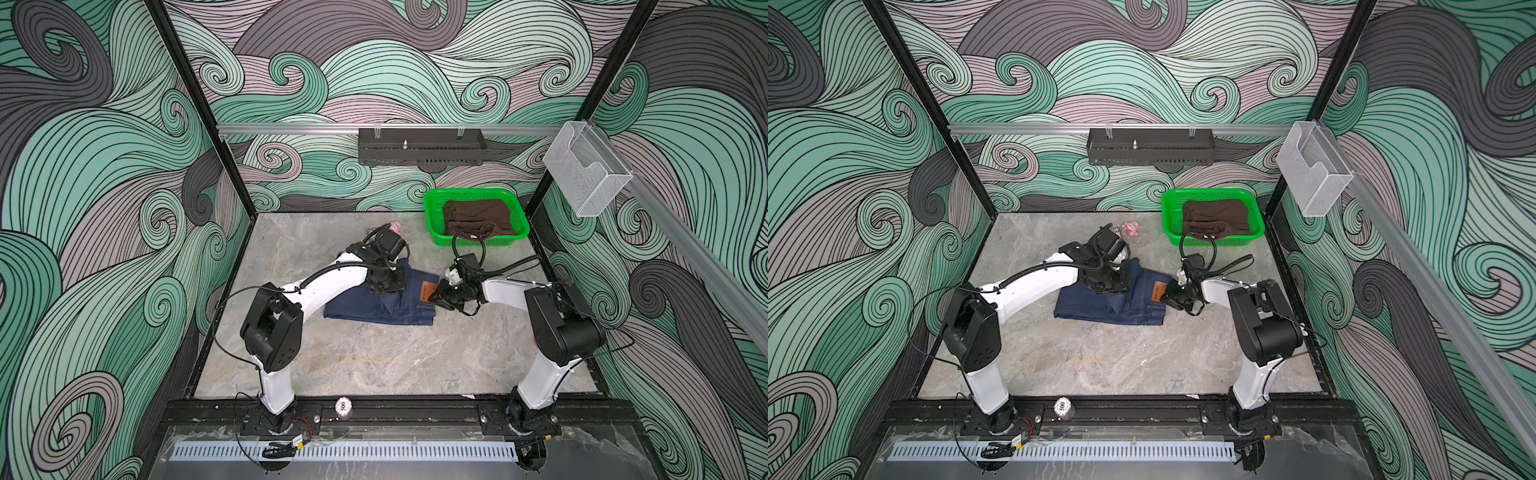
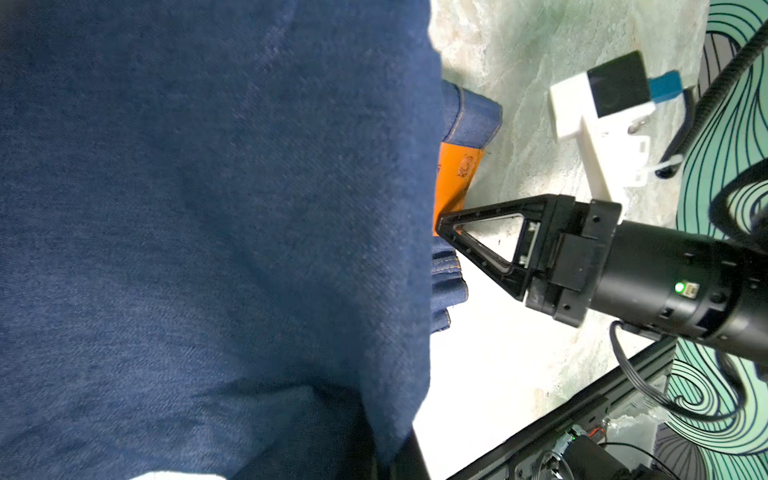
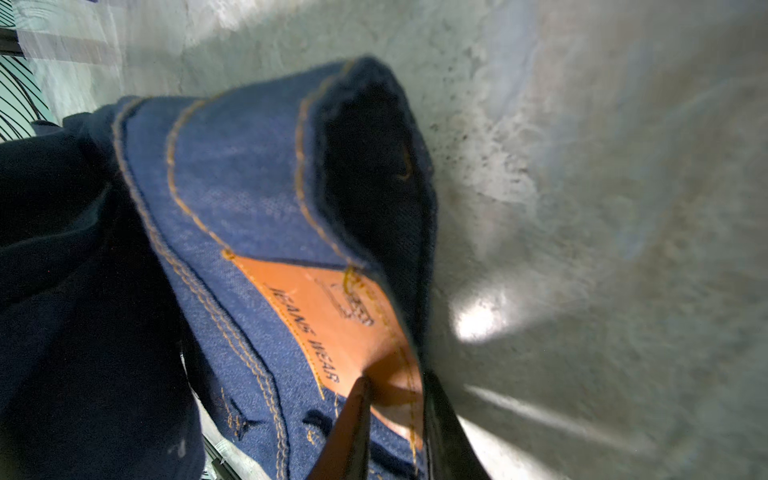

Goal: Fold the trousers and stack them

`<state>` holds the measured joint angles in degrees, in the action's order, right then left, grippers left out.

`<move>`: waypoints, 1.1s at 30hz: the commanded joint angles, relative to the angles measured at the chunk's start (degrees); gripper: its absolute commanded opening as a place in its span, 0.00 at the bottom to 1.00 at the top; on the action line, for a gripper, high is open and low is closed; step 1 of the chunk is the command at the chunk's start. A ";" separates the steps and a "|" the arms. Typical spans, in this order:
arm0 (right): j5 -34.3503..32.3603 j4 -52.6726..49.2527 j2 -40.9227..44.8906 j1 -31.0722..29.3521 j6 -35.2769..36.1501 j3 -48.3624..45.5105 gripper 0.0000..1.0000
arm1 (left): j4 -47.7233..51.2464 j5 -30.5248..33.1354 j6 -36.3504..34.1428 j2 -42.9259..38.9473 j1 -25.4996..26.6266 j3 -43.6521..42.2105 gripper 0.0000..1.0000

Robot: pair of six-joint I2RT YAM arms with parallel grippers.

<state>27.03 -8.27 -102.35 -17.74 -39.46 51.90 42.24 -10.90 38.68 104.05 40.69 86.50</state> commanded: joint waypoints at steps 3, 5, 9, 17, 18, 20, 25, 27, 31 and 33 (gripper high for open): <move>-0.21 -0.08 -1.88 -0.65 -0.48 0.33 0.23 | -2.71 2.36 2.98 1.01 1.71 2.75 0.00; -0.10 -0.15 -1.90 -0.63 -0.44 0.35 0.23 | -2.86 2.62 3.29 1.61 2.41 3.34 0.00; -0.15 -0.03 -2.09 -0.67 -0.44 0.48 0.23 | -2.86 2.69 3.66 3.20 3.88 5.19 0.00; 0.07 0.00 -2.19 -0.85 -0.63 0.48 0.23 | -2.99 3.07 4.25 6.91 5.91 9.03 0.00; 0.04 0.09 -2.16 -0.90 -0.62 0.46 0.23 | -3.32 3.07 4.45 7.19 6.13 9.04 0.00; 0.17 0.20 -2.16 -0.98 -0.77 0.32 0.22 | -4.07 2.61 5.04 8.13 6.50 9.16 0.00; 0.03 0.08 -2.13 -1.08 -0.79 0.48 0.22 | -4.26 2.41 5.46 10.20 7.03 10.22 0.00; -0.08 -0.03 -1.98 -1.24 -0.71 0.47 0.22 | -4.68 2.29 5.62 10.25 7.05 10.27 0.00; -0.06 -0.12 -2.07 -1.21 -0.62 0.42 0.22 | -4.80 2.70 5.75 10.14 7.21 10.79 0.00; -0.11 -0.08 -2.10 -1.23 -0.70 0.48 0.22 | -4.81 2.72 5.88 10.33 7.26 11.07 0.00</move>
<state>27.22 -7.40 -102.69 -18.11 -39.70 51.94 38.94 -7.94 43.59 114.17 47.09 94.67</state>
